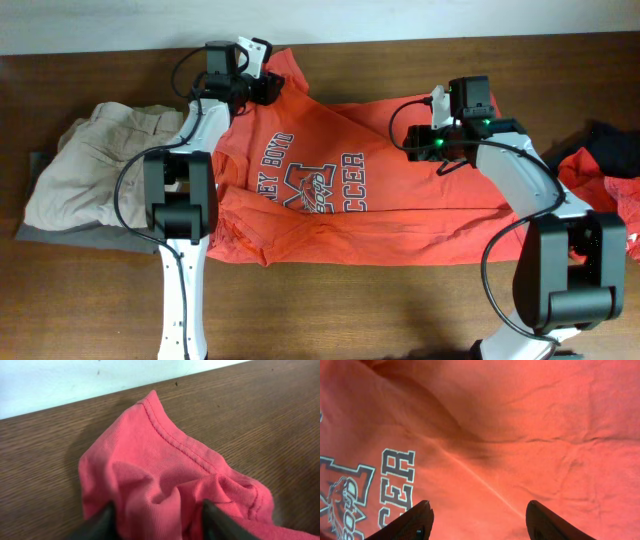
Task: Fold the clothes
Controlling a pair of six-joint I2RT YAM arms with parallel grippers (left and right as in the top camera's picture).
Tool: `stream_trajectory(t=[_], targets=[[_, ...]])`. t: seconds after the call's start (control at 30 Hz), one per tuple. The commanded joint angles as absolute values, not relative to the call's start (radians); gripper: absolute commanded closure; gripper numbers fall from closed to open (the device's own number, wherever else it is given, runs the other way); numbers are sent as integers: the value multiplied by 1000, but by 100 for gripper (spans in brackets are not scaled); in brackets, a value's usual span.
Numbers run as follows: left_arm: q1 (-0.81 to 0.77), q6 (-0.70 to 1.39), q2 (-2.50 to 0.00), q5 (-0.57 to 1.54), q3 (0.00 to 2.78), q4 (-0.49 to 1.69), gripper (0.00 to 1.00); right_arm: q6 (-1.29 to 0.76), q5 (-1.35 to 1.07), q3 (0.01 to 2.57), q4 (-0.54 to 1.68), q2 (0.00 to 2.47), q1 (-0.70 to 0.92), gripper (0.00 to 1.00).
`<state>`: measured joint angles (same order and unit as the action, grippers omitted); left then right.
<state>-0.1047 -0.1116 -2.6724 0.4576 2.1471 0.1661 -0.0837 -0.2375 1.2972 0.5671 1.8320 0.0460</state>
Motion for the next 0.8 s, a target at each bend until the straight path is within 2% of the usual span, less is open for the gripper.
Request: stream_trajectory(t=[0.0,0.1,0.17,0.43,0.67,0.73,0.77], targets=[[-109,-121,-2704,438,2171,150,56,-56,-217,1312,577,1812,38,35],[-108,-105,-2704,442,2204,176,64,-60,-123,1313,575,1812,33,35],[-108,-106,-2704,453,2235,207,64,-60,-115,1314,571,1812,19,35],[-108,-106,-2704,456,2406,395,63,-113,-165,1314,553,1813,-84,35],[-108,-139,-2704,455,2445,506,62,-139,-183,1314,553,1813,-134,35],[-114,-176,-2712,427,2445,485,54,-139,-199,1314,553,1813,-132,35],[-116,-177,-2714,418,2445,473,38,-139,-205,1314,554,1813,-131,35]])
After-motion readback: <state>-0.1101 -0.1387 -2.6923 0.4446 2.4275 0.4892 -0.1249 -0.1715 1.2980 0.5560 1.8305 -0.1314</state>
